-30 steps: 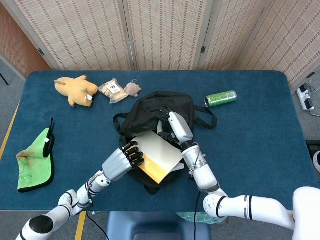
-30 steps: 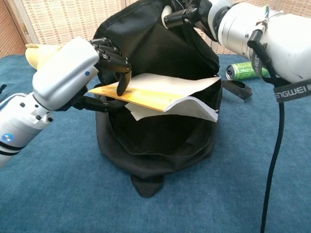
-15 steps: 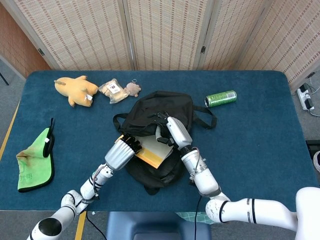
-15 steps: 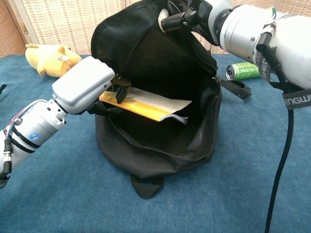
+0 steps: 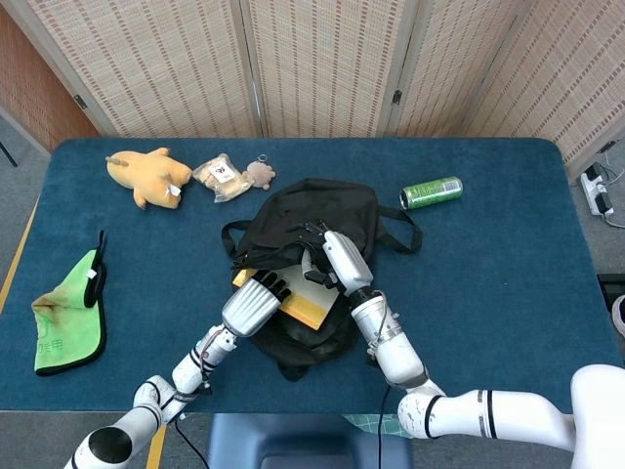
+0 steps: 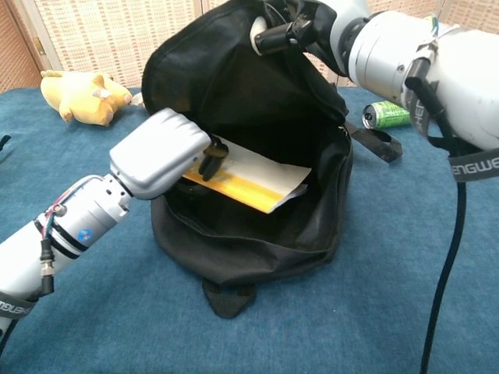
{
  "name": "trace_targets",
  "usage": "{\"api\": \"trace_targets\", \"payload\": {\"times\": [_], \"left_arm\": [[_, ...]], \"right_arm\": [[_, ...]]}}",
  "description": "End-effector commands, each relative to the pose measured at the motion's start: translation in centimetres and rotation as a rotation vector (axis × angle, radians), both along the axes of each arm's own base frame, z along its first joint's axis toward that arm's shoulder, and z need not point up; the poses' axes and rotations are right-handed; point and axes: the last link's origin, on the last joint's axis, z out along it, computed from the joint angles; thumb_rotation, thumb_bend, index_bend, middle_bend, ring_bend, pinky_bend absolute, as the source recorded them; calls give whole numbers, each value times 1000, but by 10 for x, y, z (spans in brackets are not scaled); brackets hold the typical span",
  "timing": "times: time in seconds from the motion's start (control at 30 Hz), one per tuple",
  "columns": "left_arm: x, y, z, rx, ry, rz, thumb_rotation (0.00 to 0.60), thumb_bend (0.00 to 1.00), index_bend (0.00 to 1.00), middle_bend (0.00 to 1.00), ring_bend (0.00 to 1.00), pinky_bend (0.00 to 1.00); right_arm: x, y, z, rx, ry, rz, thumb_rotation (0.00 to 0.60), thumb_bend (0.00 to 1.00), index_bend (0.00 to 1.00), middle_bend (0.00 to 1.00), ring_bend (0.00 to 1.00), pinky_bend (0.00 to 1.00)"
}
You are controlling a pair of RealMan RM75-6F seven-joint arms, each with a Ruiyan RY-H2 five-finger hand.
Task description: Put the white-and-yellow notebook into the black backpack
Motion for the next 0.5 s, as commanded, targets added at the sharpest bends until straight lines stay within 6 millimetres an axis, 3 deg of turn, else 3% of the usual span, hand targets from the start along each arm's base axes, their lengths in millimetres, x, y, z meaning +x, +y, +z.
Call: {"api": "trace_targets", "payload": {"times": [0.03,0.2,0.4,0.5], "left_arm": [[11,-1,-7,-10,13,-21,600,617,717,685,587,441],[21,7,-16,-12,52,1,600,617,715,685,587,441],[16,19,-17,2,76,75,600,608,713,685,587,444],[11,19,-15,27,64,109,600,498,672,670,579,447]], "right_arm": [[2,1,-1,3,-8,3,600,851,620,286,123,191],[5,4,0,7,-18,18,600,852,618,285,121,191],[1,7,4,3,-18,21,600,852,618,285,121,191],[-2,6,4,1,-16,13,600,852,616,284,120,190]]}}
